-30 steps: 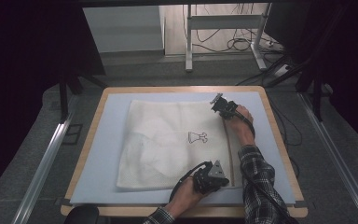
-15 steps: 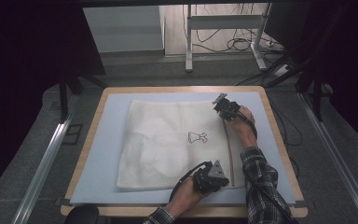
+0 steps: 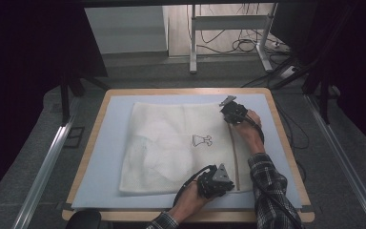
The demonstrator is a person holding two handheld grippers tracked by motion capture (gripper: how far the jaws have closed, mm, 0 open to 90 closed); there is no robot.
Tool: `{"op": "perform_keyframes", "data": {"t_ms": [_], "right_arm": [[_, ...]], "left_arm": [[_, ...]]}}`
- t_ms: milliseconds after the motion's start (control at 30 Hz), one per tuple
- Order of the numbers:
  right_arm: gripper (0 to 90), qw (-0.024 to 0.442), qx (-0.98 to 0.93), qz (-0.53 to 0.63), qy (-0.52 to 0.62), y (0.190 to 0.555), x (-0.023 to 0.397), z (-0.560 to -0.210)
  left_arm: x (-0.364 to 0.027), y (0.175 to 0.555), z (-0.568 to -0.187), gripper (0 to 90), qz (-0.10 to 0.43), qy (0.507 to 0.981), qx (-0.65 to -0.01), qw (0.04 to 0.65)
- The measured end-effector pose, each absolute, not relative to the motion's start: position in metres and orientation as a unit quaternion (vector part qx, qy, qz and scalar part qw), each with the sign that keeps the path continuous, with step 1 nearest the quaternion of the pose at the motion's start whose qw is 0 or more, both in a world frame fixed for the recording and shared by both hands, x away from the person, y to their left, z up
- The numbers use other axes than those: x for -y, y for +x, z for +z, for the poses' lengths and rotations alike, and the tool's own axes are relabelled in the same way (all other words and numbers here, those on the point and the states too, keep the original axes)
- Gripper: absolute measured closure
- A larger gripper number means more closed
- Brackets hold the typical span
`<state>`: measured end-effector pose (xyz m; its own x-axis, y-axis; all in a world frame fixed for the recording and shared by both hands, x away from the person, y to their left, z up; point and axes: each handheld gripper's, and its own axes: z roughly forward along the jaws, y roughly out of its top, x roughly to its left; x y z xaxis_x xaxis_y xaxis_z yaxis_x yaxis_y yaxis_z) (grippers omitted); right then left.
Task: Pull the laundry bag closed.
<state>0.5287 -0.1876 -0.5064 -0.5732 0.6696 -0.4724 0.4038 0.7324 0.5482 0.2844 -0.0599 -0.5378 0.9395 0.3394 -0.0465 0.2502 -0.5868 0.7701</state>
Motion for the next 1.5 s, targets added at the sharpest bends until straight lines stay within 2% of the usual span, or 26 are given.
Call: {"op": "perform_keyframes", "data": {"t_ms": [500,1100,1500], "right_arm": [[52.4,0.309,-0.860,0.246,0.323,0.522,0.190,-0.500],[36.4,0.263,-0.852,0.286,0.351,0.521,0.196,-0.495],[27.5,0.229,-0.847,0.313,0.364,0.519,0.199,-0.488]], "left_arm": [[0.059,0.284,-0.538,75.0,0.061,0.888,-0.173,0.423],[0.056,0.287,-0.537,59.3,0.051,0.875,-0.193,0.440],[0.055,0.284,-0.532,38.3,0.038,0.869,-0.186,0.457]]}}
